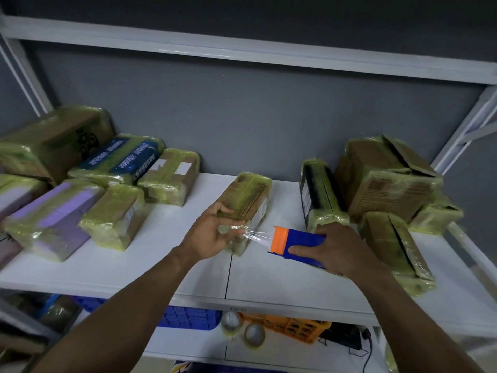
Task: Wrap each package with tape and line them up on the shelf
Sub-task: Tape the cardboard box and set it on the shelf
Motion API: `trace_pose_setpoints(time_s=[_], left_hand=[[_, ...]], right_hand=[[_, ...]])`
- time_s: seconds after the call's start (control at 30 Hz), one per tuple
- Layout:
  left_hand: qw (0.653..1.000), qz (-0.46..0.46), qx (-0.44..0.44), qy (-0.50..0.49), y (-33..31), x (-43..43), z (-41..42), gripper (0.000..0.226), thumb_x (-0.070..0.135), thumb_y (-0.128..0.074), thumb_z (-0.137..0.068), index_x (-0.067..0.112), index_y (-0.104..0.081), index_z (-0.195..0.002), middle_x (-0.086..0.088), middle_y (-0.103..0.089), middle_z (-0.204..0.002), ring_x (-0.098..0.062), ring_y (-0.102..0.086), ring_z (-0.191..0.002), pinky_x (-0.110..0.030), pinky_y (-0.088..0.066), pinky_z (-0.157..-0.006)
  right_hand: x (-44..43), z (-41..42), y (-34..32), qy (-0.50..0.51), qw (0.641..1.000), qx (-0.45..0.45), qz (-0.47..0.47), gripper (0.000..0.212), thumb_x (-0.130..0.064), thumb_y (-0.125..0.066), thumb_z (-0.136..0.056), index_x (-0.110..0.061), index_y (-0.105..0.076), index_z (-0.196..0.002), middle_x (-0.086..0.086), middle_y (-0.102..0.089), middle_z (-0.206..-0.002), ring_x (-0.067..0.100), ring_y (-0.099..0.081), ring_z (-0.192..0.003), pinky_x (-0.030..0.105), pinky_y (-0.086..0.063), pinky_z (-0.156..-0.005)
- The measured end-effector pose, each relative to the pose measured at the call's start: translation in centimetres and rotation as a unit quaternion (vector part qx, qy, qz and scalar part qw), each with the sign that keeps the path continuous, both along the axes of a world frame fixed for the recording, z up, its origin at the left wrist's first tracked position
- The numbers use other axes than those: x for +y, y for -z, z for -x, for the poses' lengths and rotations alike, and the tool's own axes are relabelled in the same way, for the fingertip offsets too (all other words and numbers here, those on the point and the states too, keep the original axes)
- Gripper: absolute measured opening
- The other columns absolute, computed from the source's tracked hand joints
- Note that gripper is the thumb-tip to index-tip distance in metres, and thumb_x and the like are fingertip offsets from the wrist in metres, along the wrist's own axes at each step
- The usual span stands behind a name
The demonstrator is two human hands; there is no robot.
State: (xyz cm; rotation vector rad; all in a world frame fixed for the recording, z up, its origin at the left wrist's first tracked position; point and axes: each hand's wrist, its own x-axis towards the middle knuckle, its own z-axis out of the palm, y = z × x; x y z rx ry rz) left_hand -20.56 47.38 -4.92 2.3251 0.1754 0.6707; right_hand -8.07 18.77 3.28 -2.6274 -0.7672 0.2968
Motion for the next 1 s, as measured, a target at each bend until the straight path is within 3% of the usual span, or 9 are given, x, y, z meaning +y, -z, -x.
trace_pose_setpoints(time_s=[0.1,0.2,0.37,0.47,0.6,0.7,0.77,0.9,1.0], left_hand=[[1.000,0.008,0.005,-0.008,0.1,-0.3,-0.3,0.034,0.051,-0.084,-0.076,0.026,-0.081,-0.099,0.018,-0.053,-0.116,-0.006,-0.055,-0.117,-0.023,-0.049,-0.097],[0.998,0.048,-0.008,-0.048,0.3,-0.8,-0.5,0.056,0.069,-0.084,-0.062,0.024,-0.079,-0.095,0.027,-0.051,-0.113,-0.004,-0.056,-0.115,-0.015,-0.049,-0.089],[0.995,0.059,-0.033,-0.076,1.1,-1.7,-1.4,0.056,0.075,-0.079,-0.063,0.027,-0.079,-0.092,0.020,-0.052,-0.112,-0.007,-0.057,-0.112,-0.034,-0.057,-0.087],[0.994,0.043,-0.019,-0.101,1.3,-1.4,-1.7,0.055,0.069,-0.078,-0.062,0.032,-0.075,-0.102,0.023,-0.049,-0.113,-0.005,-0.056,-0.111,-0.034,-0.057,-0.089],[0.992,-0.008,-0.015,-0.122,1.0,-1.8,-2.0,0.085,0.073,-0.072,-0.064,0.031,-0.058,-0.136,0.018,-0.035,-0.149,-0.004,-0.030,-0.138,-0.021,-0.041,-0.106],[0.988,-0.023,0.012,-0.150,1.2,-2.1,-2.1,0.083,0.074,-0.074,-0.067,0.030,-0.061,-0.137,0.003,-0.026,-0.163,-0.020,-0.011,-0.153,-0.036,-0.032,-0.119],[0.988,-0.011,0.030,-0.153,1.5,-2.2,-2.1,0.081,0.073,-0.077,-0.069,0.032,-0.062,-0.137,0.003,-0.027,-0.161,-0.021,-0.019,-0.152,-0.047,-0.036,-0.119],[0.988,0.031,0.025,-0.149,1.5,-2.3,-1.9,0.093,0.080,-0.078,-0.058,0.035,-0.059,-0.137,0.019,-0.025,-0.152,-0.012,-0.039,-0.137,-0.034,-0.050,-0.105],[0.987,0.025,0.009,-0.159,1.7,-2.0,-1.9,0.084,0.069,-0.084,-0.062,0.035,-0.062,-0.135,0.016,-0.028,-0.151,-0.012,-0.045,-0.133,-0.037,-0.054,-0.101]], right_hand=[[0.4,-0.3,0.4,-0.002,0.999,-0.025,0.042,0.065,-0.081,-0.073,-0.069,-0.023,-0.056,-0.093,-0.011,-0.055,-0.080,0.006,-0.057,-0.075,0.022,-0.042,-0.059],[1.1,-0.4,1.4,0.016,0.999,-0.024,0.034,0.067,-0.084,-0.071,-0.067,-0.022,-0.056,-0.089,-0.005,-0.062,-0.085,0.010,-0.062,-0.078,0.028,-0.054,-0.069],[2.4,-1.0,2.9,0.014,0.998,-0.025,0.064,0.074,-0.087,-0.065,-0.070,-0.019,-0.058,-0.098,0.001,-0.065,-0.097,0.017,-0.066,-0.089,0.037,-0.060,-0.081],[3.5,-1.4,3.4,0.010,0.997,-0.033,0.075,0.075,-0.088,-0.064,-0.070,-0.020,-0.057,-0.100,-0.001,-0.064,-0.096,0.017,-0.066,-0.091,0.034,-0.058,-0.078],[5.3,-1.8,3.9,-0.001,0.995,-0.033,0.097,0.076,-0.089,-0.063,-0.071,-0.021,-0.055,-0.103,-0.001,-0.064,-0.100,0.018,-0.066,-0.095,0.033,-0.058,-0.078],[6.3,-2.1,4.2,-0.007,0.995,-0.025,0.100,0.075,-0.088,-0.064,-0.070,-0.020,-0.055,-0.099,-0.001,-0.062,-0.094,0.019,-0.067,-0.093,0.035,-0.060,-0.079],[6.7,-2.3,4.3,-0.009,0.994,-0.031,0.101,0.075,-0.089,-0.064,-0.069,-0.019,-0.054,-0.095,-0.002,-0.058,-0.086,0.019,-0.067,-0.090,0.035,-0.059,-0.077],[7.4,-2.3,4.7,-0.013,0.992,-0.057,0.109,0.077,-0.092,-0.060,-0.068,-0.020,-0.055,-0.093,-0.003,-0.060,-0.085,0.018,-0.065,-0.084,0.031,-0.055,-0.070],[8.0,-2.0,5.5,-0.010,0.992,-0.065,0.109,0.076,-0.095,-0.054,-0.068,-0.022,-0.053,-0.089,-0.003,-0.061,-0.085,0.017,-0.065,-0.081,0.030,-0.054,-0.067]])
